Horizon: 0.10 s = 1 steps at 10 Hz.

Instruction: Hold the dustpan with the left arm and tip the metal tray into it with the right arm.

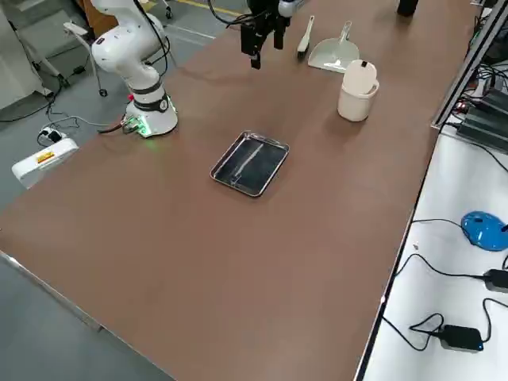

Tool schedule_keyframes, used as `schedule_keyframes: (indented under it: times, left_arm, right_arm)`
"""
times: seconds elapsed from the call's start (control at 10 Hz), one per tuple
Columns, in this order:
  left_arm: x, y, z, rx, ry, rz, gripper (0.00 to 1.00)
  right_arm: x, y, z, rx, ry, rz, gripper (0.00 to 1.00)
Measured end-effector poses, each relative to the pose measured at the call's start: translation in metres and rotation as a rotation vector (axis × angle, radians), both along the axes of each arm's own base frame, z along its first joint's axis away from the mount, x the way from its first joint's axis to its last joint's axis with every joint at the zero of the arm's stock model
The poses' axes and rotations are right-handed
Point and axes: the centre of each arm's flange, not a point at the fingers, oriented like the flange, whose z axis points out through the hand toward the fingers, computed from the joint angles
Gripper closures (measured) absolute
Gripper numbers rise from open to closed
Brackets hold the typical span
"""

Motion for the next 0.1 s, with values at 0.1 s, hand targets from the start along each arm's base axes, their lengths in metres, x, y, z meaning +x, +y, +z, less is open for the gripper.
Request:
schedule_keyframes:
  times: [0.1]
  left_arm:
    - [-0.0001,0.0,-0.0001,0.0,0.001,0.0,0.03]
  right_arm:
    - [-0.0001,-0.0001,0.0,0.0,0.001,0.0,0.0]
